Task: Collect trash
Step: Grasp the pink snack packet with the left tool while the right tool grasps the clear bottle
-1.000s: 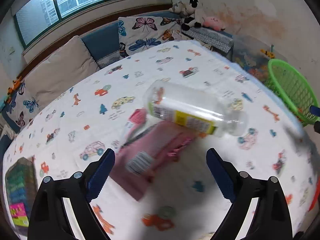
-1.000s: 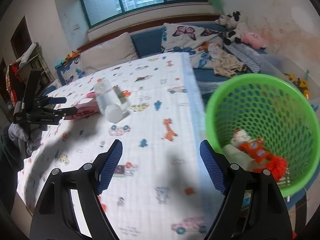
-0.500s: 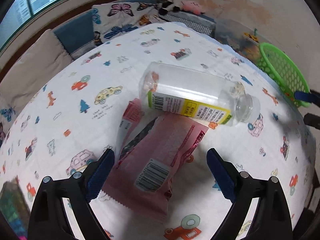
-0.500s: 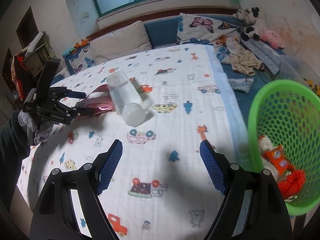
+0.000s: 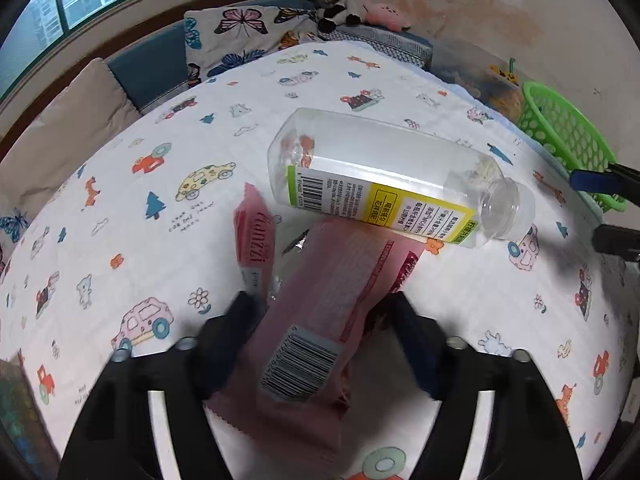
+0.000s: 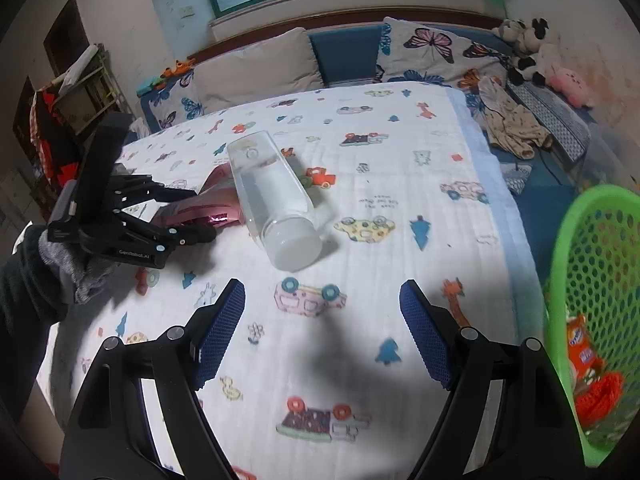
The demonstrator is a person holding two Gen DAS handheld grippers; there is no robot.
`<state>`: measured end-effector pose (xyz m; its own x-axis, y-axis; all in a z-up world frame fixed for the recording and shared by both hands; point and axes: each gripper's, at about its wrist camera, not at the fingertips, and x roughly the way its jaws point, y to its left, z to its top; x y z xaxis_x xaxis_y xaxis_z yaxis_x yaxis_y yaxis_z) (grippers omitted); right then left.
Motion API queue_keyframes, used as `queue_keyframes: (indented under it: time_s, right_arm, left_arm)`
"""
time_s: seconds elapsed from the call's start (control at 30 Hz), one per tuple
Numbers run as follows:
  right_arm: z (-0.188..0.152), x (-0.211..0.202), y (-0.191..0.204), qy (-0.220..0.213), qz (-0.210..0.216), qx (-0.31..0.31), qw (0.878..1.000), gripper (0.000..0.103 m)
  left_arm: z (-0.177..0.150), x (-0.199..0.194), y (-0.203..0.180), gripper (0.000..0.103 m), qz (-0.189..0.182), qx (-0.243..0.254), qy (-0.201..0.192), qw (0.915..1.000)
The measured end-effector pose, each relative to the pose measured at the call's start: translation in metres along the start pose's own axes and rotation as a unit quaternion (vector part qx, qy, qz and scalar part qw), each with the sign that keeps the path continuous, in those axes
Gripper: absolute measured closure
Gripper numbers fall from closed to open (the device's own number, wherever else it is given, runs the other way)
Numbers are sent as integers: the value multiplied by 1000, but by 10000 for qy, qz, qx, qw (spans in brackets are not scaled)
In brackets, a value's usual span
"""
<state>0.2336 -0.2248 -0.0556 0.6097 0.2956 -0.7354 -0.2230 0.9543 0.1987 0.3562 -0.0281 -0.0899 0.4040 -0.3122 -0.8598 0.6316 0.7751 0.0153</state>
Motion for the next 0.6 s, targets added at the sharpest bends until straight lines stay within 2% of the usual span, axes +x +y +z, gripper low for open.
queue_keyframes:
  time_s: [0.13,0.17,0.3,0.6]
  right_arm:
    - [7,15,7,64,-7,-130,9999,24]
    - [7,18,8,66,-10,-141,9999,25]
    - [11,37,14,149,5,-251,9996,28]
    - [17,61,18,110,112,-314,9994,46]
  left_arm:
    - [-5,-8,-3,52,135,-30,-34,9999]
    - [-7,-10,-3,59,121,-82,-22,9999]
    - [-14,-17,-1,65,223,-230,-13,9995]
    - [-28,-38,4,69,245,-521,-94,9983]
